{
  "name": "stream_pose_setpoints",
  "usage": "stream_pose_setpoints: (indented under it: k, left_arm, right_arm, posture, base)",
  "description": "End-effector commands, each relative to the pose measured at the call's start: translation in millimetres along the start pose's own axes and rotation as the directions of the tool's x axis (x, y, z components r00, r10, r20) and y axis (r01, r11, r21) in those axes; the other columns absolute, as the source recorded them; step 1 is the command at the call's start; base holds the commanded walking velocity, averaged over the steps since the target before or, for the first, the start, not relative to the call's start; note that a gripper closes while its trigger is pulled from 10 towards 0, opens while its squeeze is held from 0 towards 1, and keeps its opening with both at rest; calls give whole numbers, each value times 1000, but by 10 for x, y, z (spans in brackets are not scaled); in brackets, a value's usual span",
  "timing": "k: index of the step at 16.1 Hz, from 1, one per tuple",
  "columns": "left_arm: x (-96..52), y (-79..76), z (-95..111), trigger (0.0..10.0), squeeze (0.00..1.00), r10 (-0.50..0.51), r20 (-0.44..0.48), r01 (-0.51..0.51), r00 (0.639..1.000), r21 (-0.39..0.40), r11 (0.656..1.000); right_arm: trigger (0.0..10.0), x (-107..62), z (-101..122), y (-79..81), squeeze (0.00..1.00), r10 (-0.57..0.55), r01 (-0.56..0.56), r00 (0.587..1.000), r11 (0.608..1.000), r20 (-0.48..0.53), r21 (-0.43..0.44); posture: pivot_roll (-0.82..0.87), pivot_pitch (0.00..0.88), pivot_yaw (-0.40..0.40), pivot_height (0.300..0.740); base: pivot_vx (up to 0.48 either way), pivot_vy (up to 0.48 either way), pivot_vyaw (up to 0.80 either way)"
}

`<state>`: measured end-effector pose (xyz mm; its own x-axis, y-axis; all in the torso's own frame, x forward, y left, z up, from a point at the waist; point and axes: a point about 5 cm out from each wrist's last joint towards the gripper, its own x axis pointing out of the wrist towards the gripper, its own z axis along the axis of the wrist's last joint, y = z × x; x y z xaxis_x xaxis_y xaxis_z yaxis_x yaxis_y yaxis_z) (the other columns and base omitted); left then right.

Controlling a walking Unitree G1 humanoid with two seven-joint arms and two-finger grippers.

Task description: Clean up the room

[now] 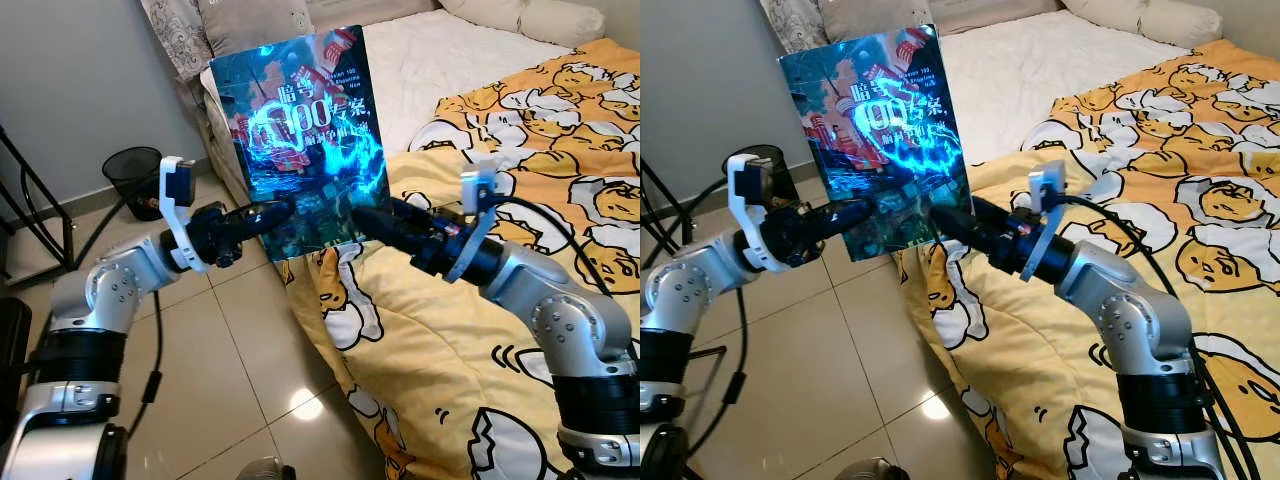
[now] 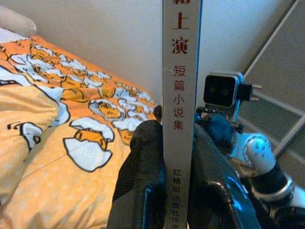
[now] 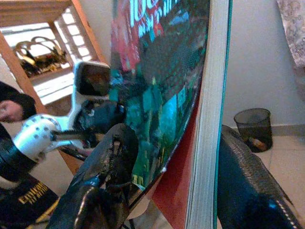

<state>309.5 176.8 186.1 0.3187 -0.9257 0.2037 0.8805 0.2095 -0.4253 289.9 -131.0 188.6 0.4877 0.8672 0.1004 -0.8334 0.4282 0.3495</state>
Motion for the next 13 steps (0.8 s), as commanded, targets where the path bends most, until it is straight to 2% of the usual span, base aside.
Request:
stream_pose_setpoints:
  k: [1, 4, 5, 10, 12, 13]
  left_arm:
    - [77, -78, 102, 0, 0, -58, -45, 61, 997, 75, 995]
    - [67, -70, 84, 0, 0, -57, -101, 67, 993, 101, 993]
    - [53, -61, 73, 0, 0, -53, -140, 70, 989, 119, 990]
    - [14, -63, 119, 0, 0, -57, -172, 81, 983, 135, 987]
    - [-17, -69, 120, 0, 0, -70, -207, 99, 976, 135, 986]
    - [-28, -84, 118, 0, 0, -85, -224, 116, 971, 128, 985]
  right_arm:
    - [10000, 41, -28, -8, 0, -18, 17, 999, 999, -29, -36]
    - [10000, 55, -130, -45, 0, -55, 49, 994, 997, -89, -67]
    - [10000, 58, -154, -68, 0, -83, 73, 991, 992, -103, -101]
    - [10000, 49, -27, 30, 0, 33, -32, 999, 999, 27, -28]
    - [10000, 34, -33, 70, 1000, 121, -125, 991, 990, 57, 65]
    - [10000, 27, -50, 88, 1000, 170, -178, 983, 977, 68, 120]
  posture:
    - [-41, 0, 59, 740]
    - [-39, 0, 57, 740]
    - [-39, 0, 57, 740]
    - [-41, 0, 57, 740]
    - [-44, 0, 59, 740]
    - [-42, 0, 59, 740]
  base:
    - [0, 0, 0]
    - [0, 0, 0]
    - [0, 0, 0]
    - [0, 0, 0]
    - [0, 0, 0]
    - [0, 0, 0]
